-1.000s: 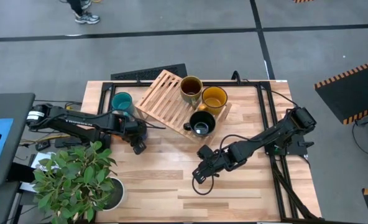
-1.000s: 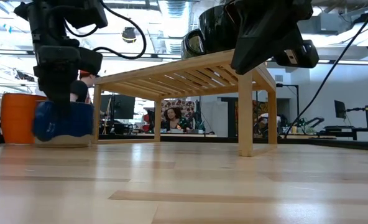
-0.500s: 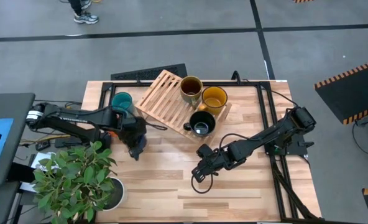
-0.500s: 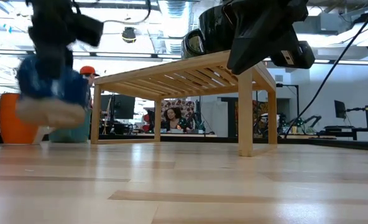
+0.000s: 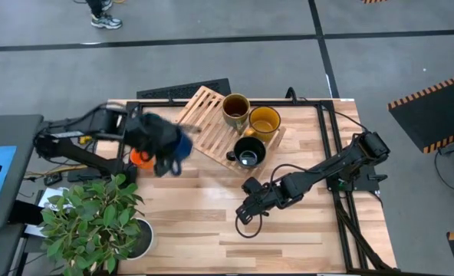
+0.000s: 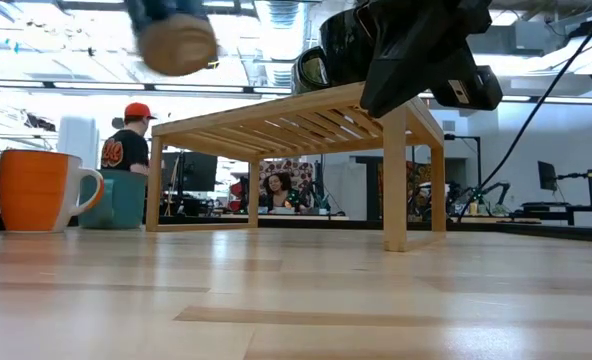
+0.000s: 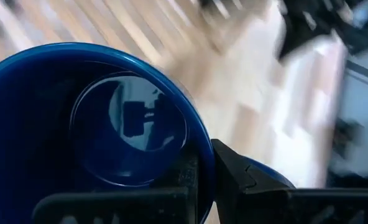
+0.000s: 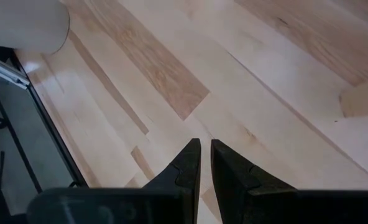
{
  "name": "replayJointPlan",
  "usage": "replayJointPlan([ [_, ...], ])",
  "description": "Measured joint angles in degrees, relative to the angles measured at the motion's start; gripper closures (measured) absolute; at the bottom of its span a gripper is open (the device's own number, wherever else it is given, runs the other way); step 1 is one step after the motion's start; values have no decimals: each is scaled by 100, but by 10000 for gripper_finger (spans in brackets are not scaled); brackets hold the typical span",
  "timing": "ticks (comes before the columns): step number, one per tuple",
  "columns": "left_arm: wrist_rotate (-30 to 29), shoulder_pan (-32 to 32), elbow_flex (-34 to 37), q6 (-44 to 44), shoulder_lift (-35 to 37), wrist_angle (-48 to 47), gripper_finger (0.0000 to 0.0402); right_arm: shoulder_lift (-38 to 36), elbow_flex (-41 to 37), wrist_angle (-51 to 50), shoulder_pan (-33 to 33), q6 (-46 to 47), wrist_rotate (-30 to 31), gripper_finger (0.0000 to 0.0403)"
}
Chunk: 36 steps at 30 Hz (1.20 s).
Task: Place coffee mugs
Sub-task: Put the blue mug on the shelf
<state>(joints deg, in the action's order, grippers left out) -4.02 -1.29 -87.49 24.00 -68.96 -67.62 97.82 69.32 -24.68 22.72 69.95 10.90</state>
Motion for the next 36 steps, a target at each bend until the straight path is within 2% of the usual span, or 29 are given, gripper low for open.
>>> replayJointPlan([
  [7, -625, 951, -1188, -2127, -1183, 33, 398, 2, 0, 1, 0, 2, -2, 340],
  [13, -821, 1650, -1604, -3626, -2006, 93, 395, 0, 0, -1, 7, 0, 0, 340],
  [19, -848, 2163, -1613, -4115, -2528, 5, 393, 0, 0, 1, 7, 4, 0, 340],
  [23, -756, 2374, -1614, -4290, -2772, 271, 392, 2, 0, 1, 7, 4, 0, 340],
  [29, -257, 2634, -1621, -4382, -2893, 408, 391, 0, 0, -4, 6, 4, 0, 340],
  [36, -101, 2729, -1621, -4329, -2876, 331, 391, 0, 0, -2, 7, 4, 74, 340],
])
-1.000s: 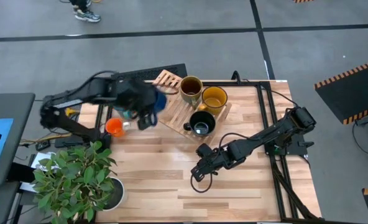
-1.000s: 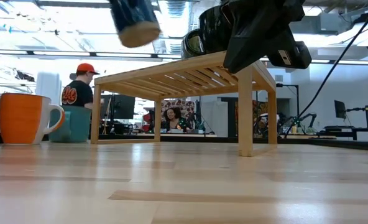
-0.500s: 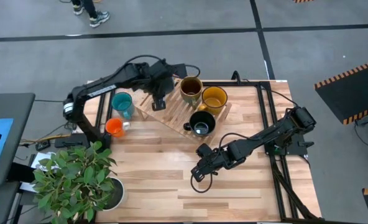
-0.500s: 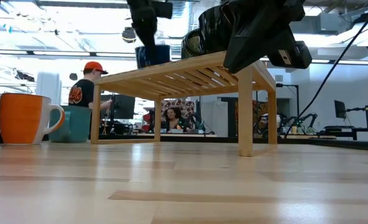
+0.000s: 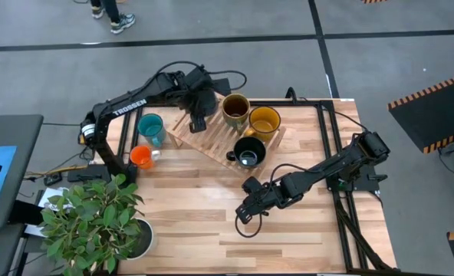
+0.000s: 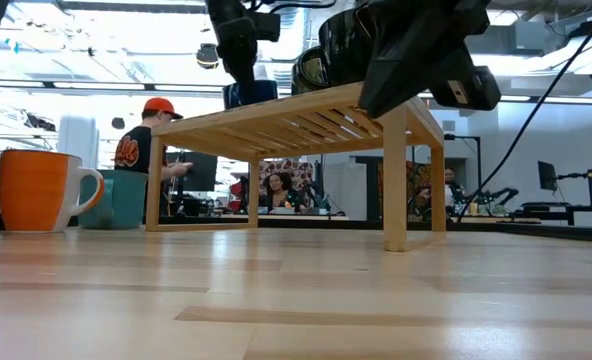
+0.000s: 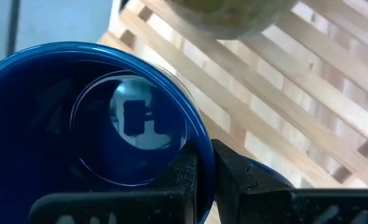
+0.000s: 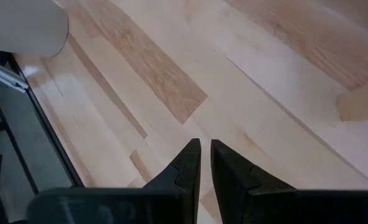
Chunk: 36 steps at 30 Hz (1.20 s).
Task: Place coffee mugs
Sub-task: Put the blue mug on the shelf
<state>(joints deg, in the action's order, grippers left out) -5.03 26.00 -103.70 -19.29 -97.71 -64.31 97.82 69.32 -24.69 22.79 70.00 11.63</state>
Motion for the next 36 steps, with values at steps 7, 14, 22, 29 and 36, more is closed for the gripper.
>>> replayJointPlan([
  [7, 253, -13, 0, -14, 0, 258, 390, 0, 0, 53, 0, 2, 38, 340],
  [14, 313, -13, 4, 147, 0, 280, 381, 1, 0, 86, 0, 2, 44, 340],
  [22, 273, -15, 4, 211, 13, 295, 358, 0, 0, 87, 0, 2, 47, 340],
  [29, 204, -17, 4, 245, 13, 291, 348, 1, 0, 134, 0, 2, 47, 340],
  [36, 84, -17, 4, 253, 13, 293, 307, 0, 0, 134, 0, 2, 47, 340],
])
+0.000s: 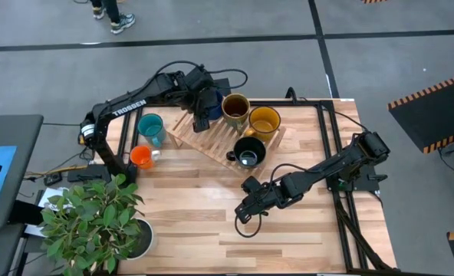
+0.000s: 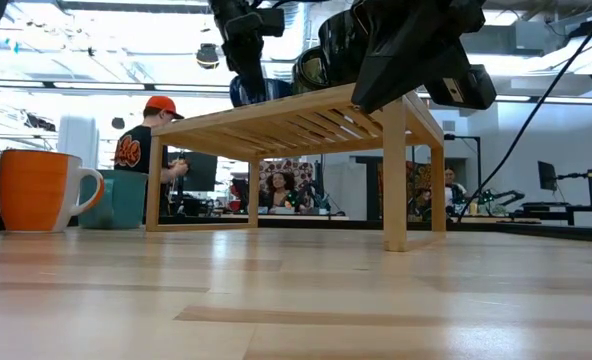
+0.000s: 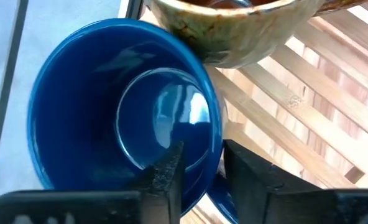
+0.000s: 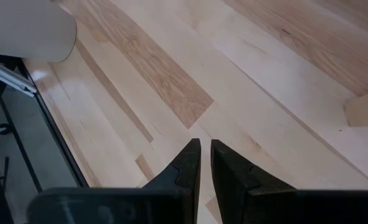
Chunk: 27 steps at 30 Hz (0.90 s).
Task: Place coffee mugs
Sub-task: Put the blue mug on the shelf, then put the orange mug on the shelf
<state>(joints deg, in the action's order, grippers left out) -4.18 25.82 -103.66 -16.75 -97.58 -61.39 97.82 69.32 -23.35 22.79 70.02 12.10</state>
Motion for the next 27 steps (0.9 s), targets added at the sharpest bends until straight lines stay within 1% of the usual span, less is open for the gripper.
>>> replayJointPlan([
  [5, -109, 4, 0, 7, 0, -53, 271, 0, 0, -2, 1, 0, -3, 340],
  [9, -105, 4, 0, 48, 9, -192, 249, 0, 0, -13, 2, -6, -9, 340],
  [13, -96, 4, -103, 146, 20, -476, 238, 0, 4, -14, 0, -133, -203, 340],
  [18, -49, 4, -586, 339, 22, -799, 237, 0, 106, -26, 18, -290, -543, 340],
  [21, 187, 4, -987, 609, 22, -945, 237, 0, 249, -23, 66, -517, -623, 340],
  [24, 510, 4, -1392, 1093, 28, -1122, 237, -6, 452, -65, 150, -786, -752, 340],
  [27, 968, 4, -1513, 1475, 219, -1033, 237, -192, 692, -447, 301, -996, -837, 340],
])
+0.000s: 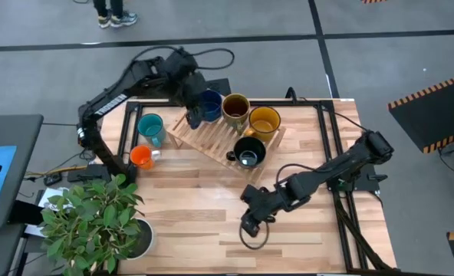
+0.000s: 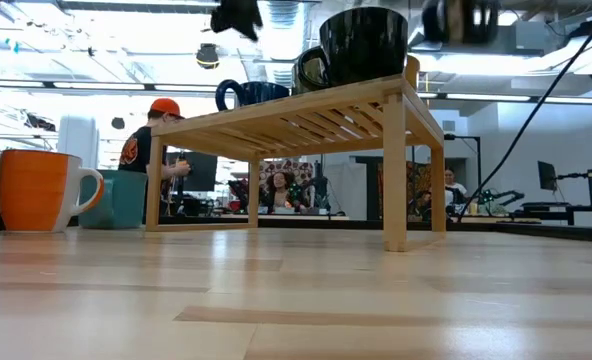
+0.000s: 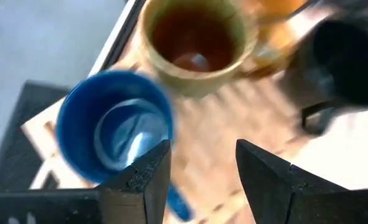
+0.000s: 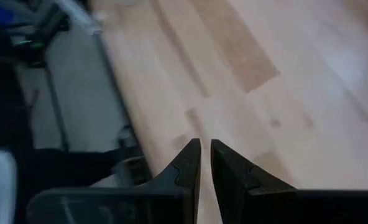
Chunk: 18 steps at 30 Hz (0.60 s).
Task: Place coffee mugs
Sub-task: Put the orange mug on the shelf
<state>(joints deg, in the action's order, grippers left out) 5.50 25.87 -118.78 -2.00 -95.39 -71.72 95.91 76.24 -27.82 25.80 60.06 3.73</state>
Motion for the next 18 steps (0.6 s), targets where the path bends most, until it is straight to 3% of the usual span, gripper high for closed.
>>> replayJointPlan([
  [4, 658, -60, -4, 425, 491, 509, 237, -538, 170, -563, 300, -31, 437, 340],
  [8, 712, -331, 369, 582, 1265, 1393, 237, -1211, 189, -1103, 684, -31, 1801, 340],
  [13, 139, -855, 1983, 876, 2595, 2681, 237, -1768, 189, -1934, 1118, 89, 3322, 340],
  [18, -395, -1328, 3788, 1584, 3739, 3477, 237, -1953, 187, -2550, 1224, 139, 3694, 340],
])
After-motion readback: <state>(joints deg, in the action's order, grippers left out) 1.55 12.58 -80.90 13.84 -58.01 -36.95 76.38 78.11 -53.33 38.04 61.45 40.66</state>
